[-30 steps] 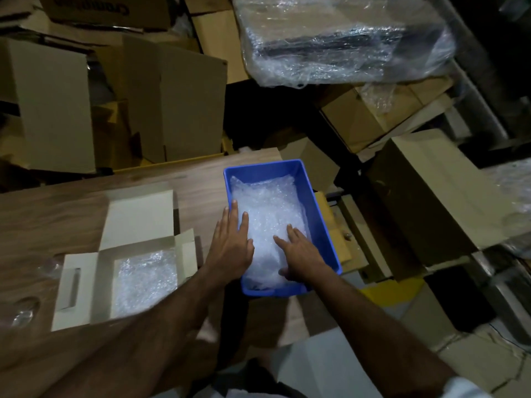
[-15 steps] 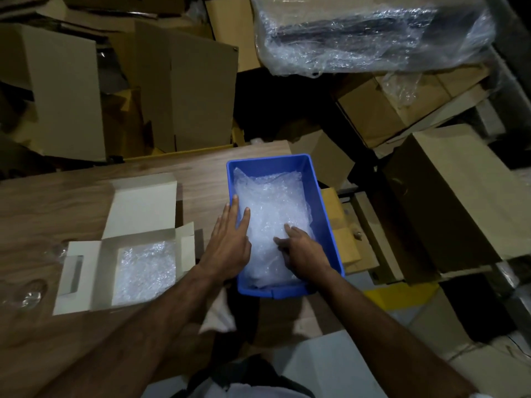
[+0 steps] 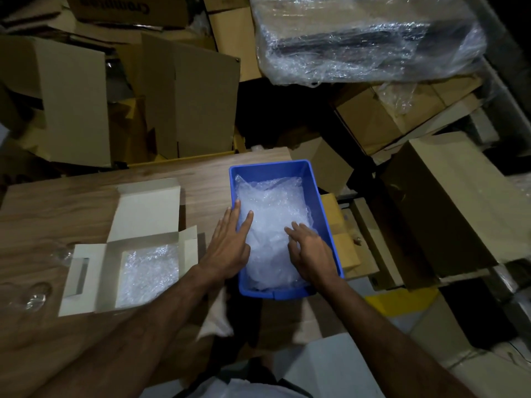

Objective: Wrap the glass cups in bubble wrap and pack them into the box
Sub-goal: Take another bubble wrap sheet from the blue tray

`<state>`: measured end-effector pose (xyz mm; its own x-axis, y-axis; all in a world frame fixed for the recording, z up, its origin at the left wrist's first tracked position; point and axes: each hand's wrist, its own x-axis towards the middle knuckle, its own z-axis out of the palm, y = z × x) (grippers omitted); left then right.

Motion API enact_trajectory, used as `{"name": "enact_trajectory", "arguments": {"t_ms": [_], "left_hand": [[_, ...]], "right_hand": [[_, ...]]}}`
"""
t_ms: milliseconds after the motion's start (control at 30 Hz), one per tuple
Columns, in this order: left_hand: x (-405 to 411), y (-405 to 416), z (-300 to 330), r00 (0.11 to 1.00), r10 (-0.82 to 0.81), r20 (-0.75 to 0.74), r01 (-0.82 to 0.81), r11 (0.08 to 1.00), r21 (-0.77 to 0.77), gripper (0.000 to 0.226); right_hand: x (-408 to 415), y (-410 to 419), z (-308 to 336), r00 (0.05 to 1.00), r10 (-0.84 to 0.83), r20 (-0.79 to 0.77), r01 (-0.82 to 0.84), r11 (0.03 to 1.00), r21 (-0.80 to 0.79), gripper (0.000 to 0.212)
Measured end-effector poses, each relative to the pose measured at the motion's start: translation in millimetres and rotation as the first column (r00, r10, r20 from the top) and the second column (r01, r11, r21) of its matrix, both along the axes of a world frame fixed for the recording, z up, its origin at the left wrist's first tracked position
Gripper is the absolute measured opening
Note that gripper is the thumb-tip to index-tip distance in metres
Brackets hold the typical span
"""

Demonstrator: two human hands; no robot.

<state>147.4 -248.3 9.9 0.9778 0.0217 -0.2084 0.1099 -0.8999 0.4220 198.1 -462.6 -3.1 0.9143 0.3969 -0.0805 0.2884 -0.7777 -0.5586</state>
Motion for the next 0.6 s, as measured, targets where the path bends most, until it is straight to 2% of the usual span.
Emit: {"name": "enact_trajectory", "arguments": {"t_ms": [67, 133, 233, 300, 367, 500, 600], "left_hand": [[3, 1, 2, 0.999, -0.009, 0.042, 0.009, 1.0, 0.007, 0.081], [6, 4, 7, 0.993, -0.008, 0.115, 0.014, 0.999, -0.05, 0.075], [14, 11, 16, 0.967, -0.026, 0.253, 0.073, 0.982, -0.176, 0.048], [16, 15, 25, 0.945, -0.041, 0.324, 0.113, 0.971, -0.209, 0.024], [14, 20, 34, 0.921, -0.035, 0.387, 0.137, 0.961, -0.241, 0.012], [0, 39, 46, 0.863, -0.072, 0.499, 0.212, 0.949, -0.231, 0.014], [-13, 52, 57, 0.851, -0.052, 0.522, 0.221, 0.938, -0.267, 0.034]], "right_hand": [[-2, -1, 4, 0.999, 0.01, 0.038, -0.012, 0.999, 0.042, 0.041], [-5, -2, 7, 0.993, 0.058, 0.106, -0.065, 0.995, 0.073, 0.039], [-9, -4, 12, 0.96, 0.055, 0.273, -0.1, 0.983, 0.151, 0.035], [-12, -4, 19, 0.925, 0.036, 0.379, -0.118, 0.973, 0.197, 0.031], [-14, -5, 26, 0.89, 0.053, 0.452, -0.152, 0.971, 0.187, 0.032], [-15, -4, 33, 0.884, 0.196, 0.425, -0.211, 0.977, -0.011, 0.07], [-9, 7, 35, 0.892, 0.207, 0.403, -0.202, 0.978, -0.056, 0.073]]}}
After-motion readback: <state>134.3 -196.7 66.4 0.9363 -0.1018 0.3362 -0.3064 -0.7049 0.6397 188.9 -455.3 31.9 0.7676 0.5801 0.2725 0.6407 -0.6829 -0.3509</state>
